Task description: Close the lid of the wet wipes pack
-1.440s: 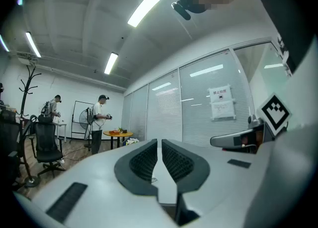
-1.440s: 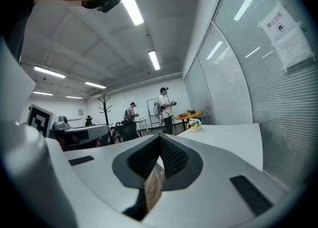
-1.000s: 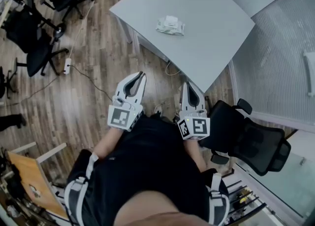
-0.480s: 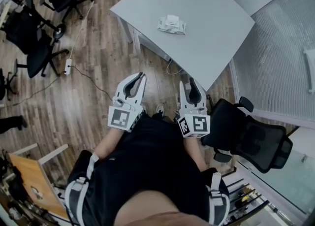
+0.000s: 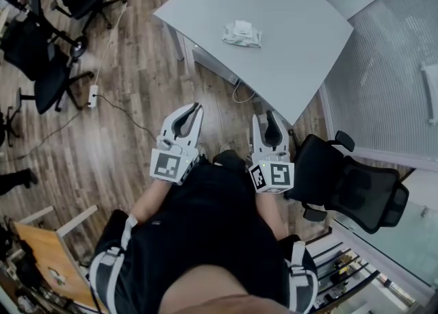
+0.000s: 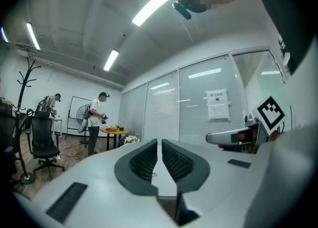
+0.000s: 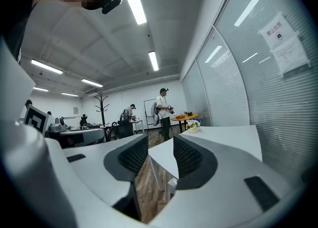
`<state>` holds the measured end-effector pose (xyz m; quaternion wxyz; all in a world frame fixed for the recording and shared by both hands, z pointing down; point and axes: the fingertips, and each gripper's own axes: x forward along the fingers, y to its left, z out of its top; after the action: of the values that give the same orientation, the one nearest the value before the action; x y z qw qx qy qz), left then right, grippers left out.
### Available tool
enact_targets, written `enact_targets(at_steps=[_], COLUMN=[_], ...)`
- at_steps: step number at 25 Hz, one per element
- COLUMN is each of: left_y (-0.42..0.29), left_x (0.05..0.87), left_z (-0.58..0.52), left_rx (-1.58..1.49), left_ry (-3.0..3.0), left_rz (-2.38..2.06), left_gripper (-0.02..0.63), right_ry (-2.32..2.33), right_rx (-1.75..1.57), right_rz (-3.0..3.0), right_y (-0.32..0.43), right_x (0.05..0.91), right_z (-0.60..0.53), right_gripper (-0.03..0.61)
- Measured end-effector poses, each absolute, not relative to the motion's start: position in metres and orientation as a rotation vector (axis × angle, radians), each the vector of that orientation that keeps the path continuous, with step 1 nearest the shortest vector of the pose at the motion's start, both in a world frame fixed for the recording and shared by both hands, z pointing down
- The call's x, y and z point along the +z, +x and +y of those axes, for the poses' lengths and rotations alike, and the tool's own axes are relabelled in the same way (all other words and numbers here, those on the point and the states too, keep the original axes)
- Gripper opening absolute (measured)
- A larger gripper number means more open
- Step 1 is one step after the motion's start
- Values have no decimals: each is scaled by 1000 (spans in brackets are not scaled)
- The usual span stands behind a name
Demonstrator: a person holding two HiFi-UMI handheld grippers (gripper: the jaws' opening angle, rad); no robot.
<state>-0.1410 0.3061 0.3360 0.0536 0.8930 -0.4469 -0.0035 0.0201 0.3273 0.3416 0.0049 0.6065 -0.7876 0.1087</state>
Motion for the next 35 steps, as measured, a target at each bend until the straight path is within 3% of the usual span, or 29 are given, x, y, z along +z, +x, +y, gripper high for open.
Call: enact_targets(at_steps=[10, 24, 35], left_y=[-147, -76, -38], left_x=[356, 366, 421], left_z=[252, 69, -29], left_rx=[18, 122, 475], left_ry=[2687, 2660, 2727], left_rz=[-1361, -1438, -1376], left_gripper=[46, 46, 46], right_ry=[1887, 1774, 1724], right_rx=[345, 361, 419], right_rz=[-2464, -2532, -2513], right_y=[18, 87, 126], right_x=[356, 371, 402], right_z=[268, 77, -21], right_gripper=[164, 163, 163])
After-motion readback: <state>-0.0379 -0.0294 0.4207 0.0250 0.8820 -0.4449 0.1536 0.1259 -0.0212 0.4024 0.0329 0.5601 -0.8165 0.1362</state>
